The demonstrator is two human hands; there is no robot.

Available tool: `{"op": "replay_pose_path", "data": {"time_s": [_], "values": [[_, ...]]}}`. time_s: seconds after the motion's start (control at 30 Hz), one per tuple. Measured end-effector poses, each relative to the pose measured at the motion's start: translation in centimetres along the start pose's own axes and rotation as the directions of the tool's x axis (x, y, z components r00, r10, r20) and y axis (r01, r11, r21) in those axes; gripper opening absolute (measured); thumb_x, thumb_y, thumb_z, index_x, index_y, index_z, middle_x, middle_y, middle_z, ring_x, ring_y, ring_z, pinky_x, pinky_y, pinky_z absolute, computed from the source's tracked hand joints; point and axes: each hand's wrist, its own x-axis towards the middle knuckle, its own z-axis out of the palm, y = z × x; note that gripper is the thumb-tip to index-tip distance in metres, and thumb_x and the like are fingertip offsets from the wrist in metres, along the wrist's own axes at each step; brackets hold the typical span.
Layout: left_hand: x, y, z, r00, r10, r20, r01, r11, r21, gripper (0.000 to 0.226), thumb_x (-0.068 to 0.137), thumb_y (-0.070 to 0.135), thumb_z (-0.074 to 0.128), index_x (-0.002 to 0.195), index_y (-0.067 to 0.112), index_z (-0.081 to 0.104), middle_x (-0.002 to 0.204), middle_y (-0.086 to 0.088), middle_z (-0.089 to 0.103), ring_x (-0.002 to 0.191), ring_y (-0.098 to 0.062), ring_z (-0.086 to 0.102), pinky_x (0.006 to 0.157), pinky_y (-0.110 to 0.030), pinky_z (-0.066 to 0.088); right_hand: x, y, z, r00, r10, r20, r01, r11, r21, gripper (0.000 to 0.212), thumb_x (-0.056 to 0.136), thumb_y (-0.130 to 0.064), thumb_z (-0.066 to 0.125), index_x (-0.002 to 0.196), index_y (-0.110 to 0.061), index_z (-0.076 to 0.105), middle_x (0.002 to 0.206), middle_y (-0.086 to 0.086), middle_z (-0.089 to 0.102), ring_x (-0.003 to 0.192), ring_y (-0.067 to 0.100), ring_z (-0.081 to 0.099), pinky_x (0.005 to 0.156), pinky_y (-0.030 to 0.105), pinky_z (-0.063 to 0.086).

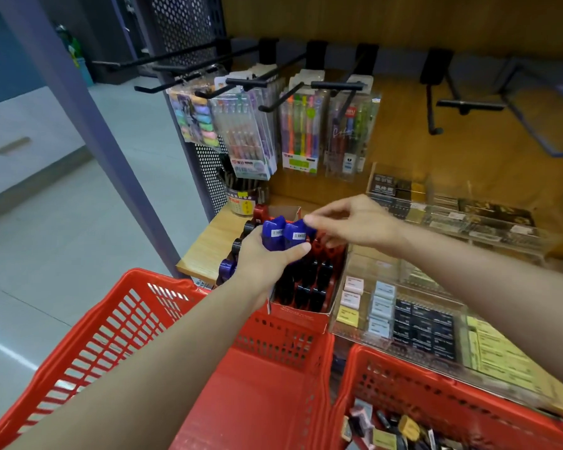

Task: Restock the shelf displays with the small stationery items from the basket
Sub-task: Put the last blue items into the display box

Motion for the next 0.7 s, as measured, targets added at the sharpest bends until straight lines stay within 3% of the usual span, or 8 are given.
{"op": "replay_pose_path", "data": {"time_s": [0.07,0.2,0.3,0.37,0.43,0.53,0.63,0.7], "values": [[-0.3,0.4,1.2,0.999,0.039,0.018,-0.039,0.999,0.003,0.053,0.069,0.010,0.088,0.115,0.017,0.063,0.108,-0.004,0.072,0.103,-0.019,0.068,0.098,-0.042,0.053,-1.0,-0.4,0.5,0.998,-0.039,-0.041,0.039,0.999,0.007,0.045,0.069,-0.056,0.080,0.100,-0.024,0.076,0.087,-0.007,0.076,0.079,0.012,0.073,0.070,0.024,0.059],[-0.6,0.6,2.6,0.995,0.097,0.016,-0.097,0.995,0.019,0.058,0.071,0.014,0.088,0.121,0.017,0.059,0.107,-0.002,0.071,0.101,-0.016,0.068,0.092,-0.032,0.055,-1.3,-1.1,0.5,0.983,-0.112,-0.145,0.075,0.969,-0.234,0.043,0.069,-0.058,0.079,0.099,-0.028,0.076,0.089,-0.013,0.070,0.087,0.004,0.065,0.070,0.022,0.052],[-0.6,0.7,2.6,0.994,0.096,0.048,-0.099,0.993,0.062,0.039,0.083,0.022,0.078,0.116,0.022,0.059,0.107,0.000,0.070,0.102,-0.015,0.067,0.098,-0.036,0.052,-0.6,-1.3,-0.5,0.989,-0.076,-0.130,0.034,0.953,-0.301,0.038,0.074,-0.055,0.077,0.102,-0.030,0.075,0.096,-0.012,0.070,0.091,0.007,0.063,0.069,0.022,0.049],[-0.2,0.6,2.6,0.998,0.049,0.048,-0.052,0.998,0.048,0.020,0.095,0.021,0.064,0.113,0.024,0.056,0.111,-0.002,0.066,0.110,-0.022,0.063,0.105,-0.042,0.046,0.4,-1.2,-1.5,0.974,-0.085,-0.209,0.005,0.933,-0.359,0.040,0.078,-0.048,0.077,0.112,-0.028,0.071,0.114,-0.009,0.067,0.107,0.011,0.061,0.081,0.023,0.047],[0.5,0.5,2.5,0.999,-0.030,0.018,0.028,0.996,0.080,0.022,0.101,0.024,0.052,0.122,0.021,0.051,0.126,-0.006,0.057,0.117,-0.026,0.056,0.110,-0.046,0.041,1.6,-0.8,-2.4,0.959,-0.114,-0.259,-0.009,0.903,-0.430,0.048,0.081,-0.037,0.078,0.125,-0.023,0.063,0.126,-0.003,0.063,0.121,0.017,0.056,0.096,0.027,0.044],[1.1,0.0,2.0,0.995,-0.099,0.015,0.095,0.980,0.175,0.034,0.101,0.025,0.044,0.134,0.020,0.044,0.143,-0.007,0.039,0.123,-0.027,0.048,0.112,-0.050,0.036,3.1,0.0,-2.2,0.969,-0.116,-0.216,-0.020,0.841,-0.541,0.051,0.080,-0.030,0.080,0.126,-0.015,0.062,0.125,0.005,0.064,0.116,0.021,0.059,0.094,0.028,0.047],[0.9,-0.7,1.3,0.993,-0.078,0.089,0.057,0.974,0.221,0.029,0.101,0.021,0.048,0.130,0.022,0.050,0.135,-0.010,0.051,0.121,-0.026,0.052,0.112,-0.050,0.037,4.7,0.7,-0.9,0.972,-0.082,-0.219,-0.063,0.809,-0.585,0.050,0.077,-0.031,0.082,0.120,-0.011,0.065,0.118,0.008,0.067,0.107,0.023,0.063,0.087,0.030,0.051],[0.6,-1.0,0.7,0.995,-0.006,0.104,-0.018,0.974,0.227,0.024,0.100,0.016,0.054,0.123,0.023,0.058,0.120,-0.002,0.064,0.114,-0.017,0.059,0.109,-0.044,0.042,5.5,1.0,-0.1,0.975,-0.036,-0.220,-0.109,0.782,-0.614,0.049,0.076,-0.032,0.083,0.116,-0.011,0.067,0.113,0.010,0.068,0.102,0.025,0.064,0.085,0.033,0.055]]}}
